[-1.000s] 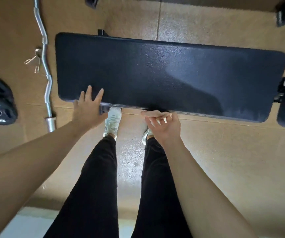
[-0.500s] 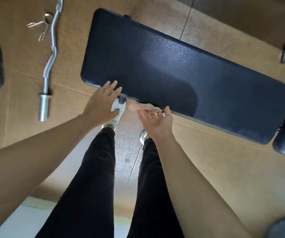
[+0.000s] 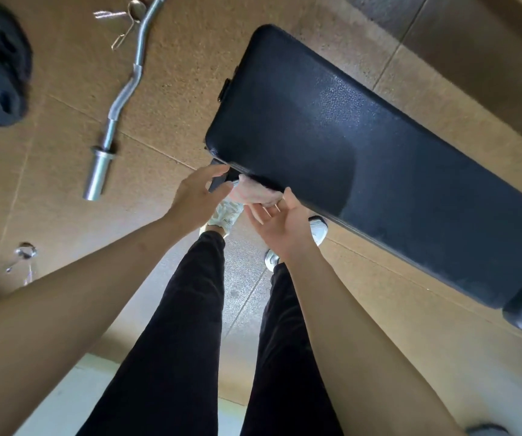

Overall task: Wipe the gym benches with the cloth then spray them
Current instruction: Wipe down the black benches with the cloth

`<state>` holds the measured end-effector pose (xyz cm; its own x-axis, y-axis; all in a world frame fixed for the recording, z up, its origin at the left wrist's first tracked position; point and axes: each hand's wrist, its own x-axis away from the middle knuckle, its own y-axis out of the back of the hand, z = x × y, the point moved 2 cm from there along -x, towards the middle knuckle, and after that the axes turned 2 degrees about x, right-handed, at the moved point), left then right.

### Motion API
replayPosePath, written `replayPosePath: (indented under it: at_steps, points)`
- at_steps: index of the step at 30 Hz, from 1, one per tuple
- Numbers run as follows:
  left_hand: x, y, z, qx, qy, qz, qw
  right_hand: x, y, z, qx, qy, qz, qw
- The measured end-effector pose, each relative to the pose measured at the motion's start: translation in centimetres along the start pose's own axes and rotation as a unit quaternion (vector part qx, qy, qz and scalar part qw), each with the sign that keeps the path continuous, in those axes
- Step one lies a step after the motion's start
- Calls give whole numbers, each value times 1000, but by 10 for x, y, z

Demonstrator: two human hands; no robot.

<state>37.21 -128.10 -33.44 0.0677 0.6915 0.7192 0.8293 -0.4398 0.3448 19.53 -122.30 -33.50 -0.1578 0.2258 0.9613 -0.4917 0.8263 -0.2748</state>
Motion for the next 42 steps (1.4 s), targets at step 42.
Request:
replayPosePath:
  at_steps: [42]
  points:
    - [-38, 22, -2, 599, 252, -76, 756, -27, -78, 83, 932, 305, -59, 185]
